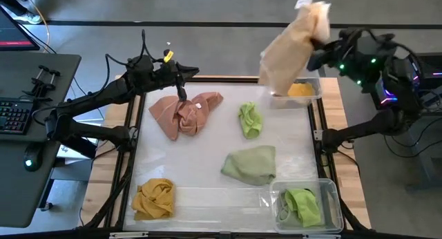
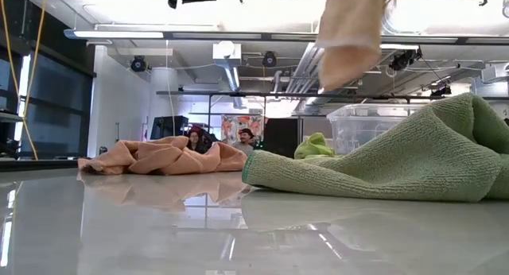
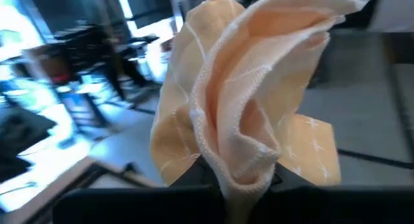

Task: Sort towels by color in basket
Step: Put the yellow patterned towel into the top transparent bin

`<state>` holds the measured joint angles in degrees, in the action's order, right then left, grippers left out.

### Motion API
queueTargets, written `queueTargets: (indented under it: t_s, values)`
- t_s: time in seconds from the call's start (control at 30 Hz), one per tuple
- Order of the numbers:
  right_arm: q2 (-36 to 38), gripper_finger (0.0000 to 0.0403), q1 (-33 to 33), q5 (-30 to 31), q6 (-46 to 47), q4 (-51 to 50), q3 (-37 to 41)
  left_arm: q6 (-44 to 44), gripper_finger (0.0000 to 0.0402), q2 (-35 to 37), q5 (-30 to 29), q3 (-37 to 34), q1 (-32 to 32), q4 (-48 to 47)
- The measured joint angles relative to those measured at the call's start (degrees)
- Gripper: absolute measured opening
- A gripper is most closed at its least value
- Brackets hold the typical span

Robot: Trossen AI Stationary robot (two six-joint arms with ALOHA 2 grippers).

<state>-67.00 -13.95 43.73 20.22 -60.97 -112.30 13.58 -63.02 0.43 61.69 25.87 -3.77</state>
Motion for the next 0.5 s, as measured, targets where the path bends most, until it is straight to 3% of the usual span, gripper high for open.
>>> queueTargets:
  t_s: [0.13, 0.3, 0.5]
  values:
    - [0.0, 0.0010, -5.8, -1.4, -1.5, -4.5, 0.6, -1.1, 0.0016, 0.0, 0.0, 0.0, 0.0, 1.6]
    - [-0.5, 0.0009, -14.6, -11.7, 3.2, -10.8, 8.3, -1.0, 0.0016, 0.0, -0.1, 0.0, 0.0, 2.0]
    - [-0.5, 0.0016, -19.0, -15.3, -2.1, 4.1, 26.5, -1.1, 0.0016, -1.0, -0.1, 0.0, 0.0, 2.9]
